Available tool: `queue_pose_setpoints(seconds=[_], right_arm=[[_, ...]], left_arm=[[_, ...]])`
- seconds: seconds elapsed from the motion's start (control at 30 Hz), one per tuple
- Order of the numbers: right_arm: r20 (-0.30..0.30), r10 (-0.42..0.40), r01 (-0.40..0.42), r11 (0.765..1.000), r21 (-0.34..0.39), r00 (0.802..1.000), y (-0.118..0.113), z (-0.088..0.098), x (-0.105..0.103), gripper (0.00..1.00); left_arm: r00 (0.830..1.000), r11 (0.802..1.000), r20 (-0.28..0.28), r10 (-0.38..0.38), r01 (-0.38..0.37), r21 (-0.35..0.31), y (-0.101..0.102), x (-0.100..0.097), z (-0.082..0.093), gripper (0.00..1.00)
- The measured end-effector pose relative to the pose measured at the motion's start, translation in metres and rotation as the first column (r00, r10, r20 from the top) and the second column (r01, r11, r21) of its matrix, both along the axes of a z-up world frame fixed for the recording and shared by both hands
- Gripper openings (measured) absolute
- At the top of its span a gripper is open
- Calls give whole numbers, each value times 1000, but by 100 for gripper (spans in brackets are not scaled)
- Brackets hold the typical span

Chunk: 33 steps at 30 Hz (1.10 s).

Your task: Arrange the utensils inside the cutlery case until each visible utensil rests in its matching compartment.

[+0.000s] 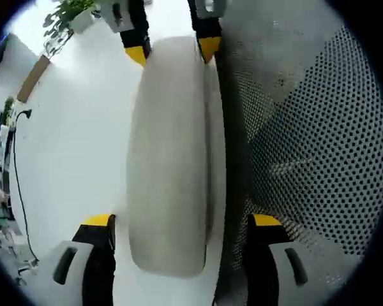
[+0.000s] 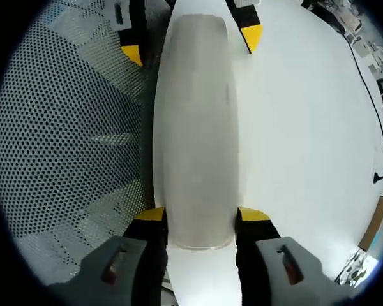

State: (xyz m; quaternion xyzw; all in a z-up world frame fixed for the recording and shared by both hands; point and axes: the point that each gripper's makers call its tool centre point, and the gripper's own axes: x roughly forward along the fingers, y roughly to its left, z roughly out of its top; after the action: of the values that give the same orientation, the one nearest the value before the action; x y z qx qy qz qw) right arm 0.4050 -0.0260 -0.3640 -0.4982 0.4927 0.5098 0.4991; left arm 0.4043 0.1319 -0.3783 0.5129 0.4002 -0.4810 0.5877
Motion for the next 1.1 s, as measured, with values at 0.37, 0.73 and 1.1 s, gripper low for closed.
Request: queue_pose_setpoints(seconds=[0.37, 0.73, 1.1], right_arm=[[-150, -34, 57, 987, 150, 988, -33, 54, -23, 75], [-140, -257, 292, 835, 465, 956, -52, 116, -23, 75], [-203, -508, 477, 495, 726, 837, -54, 159, -22, 75]], left_arm=[[930, 924, -252, 267, -321, -207, 10, -14, 57, 90], [776, 470, -346, 527, -606, -642, 43, 19, 151, 88], [574, -75, -493, 654, -599, -797, 99, 31, 218, 83]])
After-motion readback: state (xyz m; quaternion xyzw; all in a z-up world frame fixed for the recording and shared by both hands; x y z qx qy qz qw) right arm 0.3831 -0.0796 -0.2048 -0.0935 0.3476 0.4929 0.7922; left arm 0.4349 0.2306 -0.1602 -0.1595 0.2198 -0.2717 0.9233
